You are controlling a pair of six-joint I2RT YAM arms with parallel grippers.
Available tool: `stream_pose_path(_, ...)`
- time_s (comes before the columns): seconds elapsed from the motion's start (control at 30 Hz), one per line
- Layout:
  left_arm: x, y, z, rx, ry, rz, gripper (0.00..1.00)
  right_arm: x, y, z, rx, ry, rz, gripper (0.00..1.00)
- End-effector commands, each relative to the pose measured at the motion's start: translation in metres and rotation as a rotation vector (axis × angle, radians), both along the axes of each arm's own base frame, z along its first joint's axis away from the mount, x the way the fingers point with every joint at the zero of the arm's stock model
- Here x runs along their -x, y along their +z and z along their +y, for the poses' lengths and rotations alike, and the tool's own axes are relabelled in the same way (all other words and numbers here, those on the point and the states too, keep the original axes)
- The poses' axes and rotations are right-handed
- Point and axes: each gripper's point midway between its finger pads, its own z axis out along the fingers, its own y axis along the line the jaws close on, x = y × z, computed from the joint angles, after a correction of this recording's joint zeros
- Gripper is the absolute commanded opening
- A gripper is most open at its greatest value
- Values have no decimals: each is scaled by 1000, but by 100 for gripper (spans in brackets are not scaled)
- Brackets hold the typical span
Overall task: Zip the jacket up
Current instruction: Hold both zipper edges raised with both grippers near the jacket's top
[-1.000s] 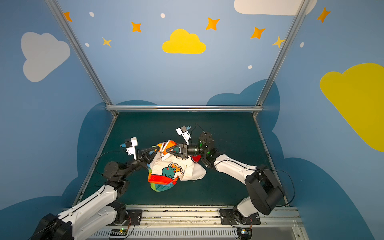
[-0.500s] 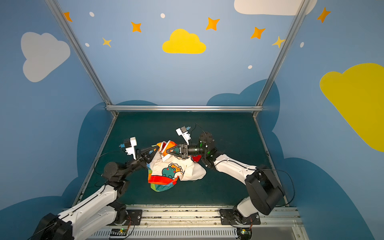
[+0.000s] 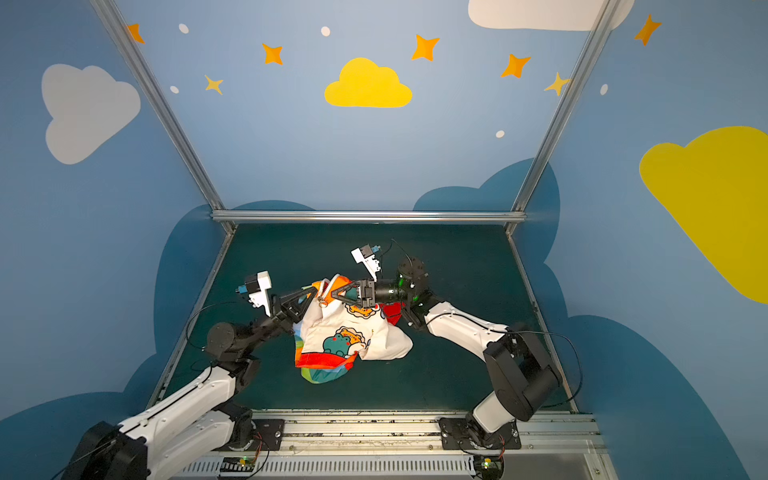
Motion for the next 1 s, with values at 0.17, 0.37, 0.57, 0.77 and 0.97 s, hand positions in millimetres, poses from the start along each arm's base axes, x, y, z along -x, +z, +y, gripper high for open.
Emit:
stream_pose_path(0.17, 7, 18, 9, 45, 23, -74, 3, 6, 5, -5, -24, 9, -27, 0)
stream_pose_path(0.37, 10, 17, 8, 46, 6, -66, 3, 6, 8, -4, -28, 8, -31, 0)
stream_pose_path(0.57, 10, 12, 9, 44, 11, -53, 3, 6, 11, -3, -34, 14, -30, 0)
stream_pose_path(0.77, 13, 10, 5, 25, -1, -50, 3, 6, 13, -1, -38, 24, -32, 0)
stream_pose_path(0.97, 13, 8, 4, 10, 10, -51, 3, 9, 17, 3, -40, 42, -40, 0)
